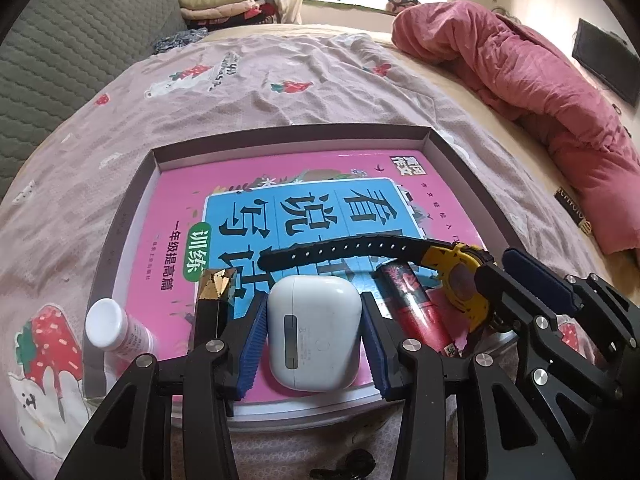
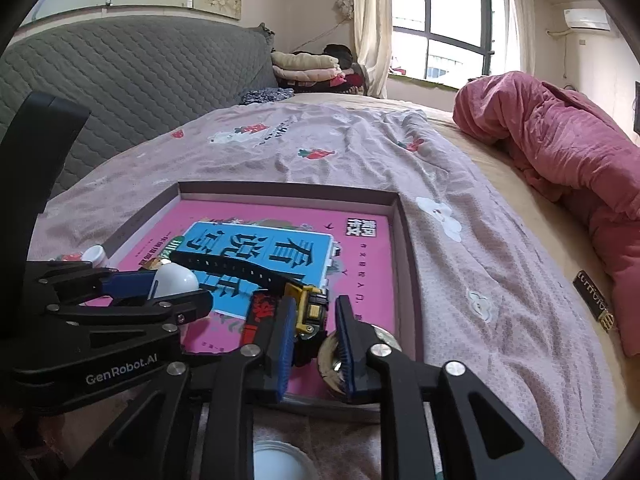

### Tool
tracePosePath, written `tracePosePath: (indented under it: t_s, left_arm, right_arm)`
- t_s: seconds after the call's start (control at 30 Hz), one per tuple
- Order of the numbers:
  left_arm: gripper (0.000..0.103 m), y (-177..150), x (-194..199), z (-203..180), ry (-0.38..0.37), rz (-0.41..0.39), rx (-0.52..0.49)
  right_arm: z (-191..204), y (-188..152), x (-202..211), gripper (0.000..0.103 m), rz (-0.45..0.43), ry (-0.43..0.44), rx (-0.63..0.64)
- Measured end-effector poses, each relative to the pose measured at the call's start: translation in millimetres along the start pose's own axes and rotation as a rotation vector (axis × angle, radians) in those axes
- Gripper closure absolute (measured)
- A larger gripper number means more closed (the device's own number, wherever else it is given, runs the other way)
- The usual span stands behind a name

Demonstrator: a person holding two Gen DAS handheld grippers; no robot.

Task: Organize rigid objects
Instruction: 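Carry the earbud case into the tray with the left tool while the right tool lowers the tape, then open both tools, releasing the earbud case and tape measure, and withdraw from the tray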

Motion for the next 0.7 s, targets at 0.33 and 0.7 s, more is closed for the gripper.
tracePosePath:
  t_s: [0.33,0.7]
  left_arm:
    - [0.056,-1,-4,1,-0.011,0.034,0.03]
    - [0.056,-4,-1,3,-0.016,0.042,0.044]
  right_arm:
    - [-8,2,4,0.065,-0.017,-0.033,-0.001]
    - [-23,6,18,0.056,-0.044,-0.027,-0.04]
Point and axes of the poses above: each gripper's, at about its wrist camera, not at the fingertips, and x roughly against the way its jaws point, z to its left, y to its top, the point moved 8 cm from there along -x, roughly the way its jaws point, and after that the axes turned 15 degrees about -y, right-handed, at the moved point
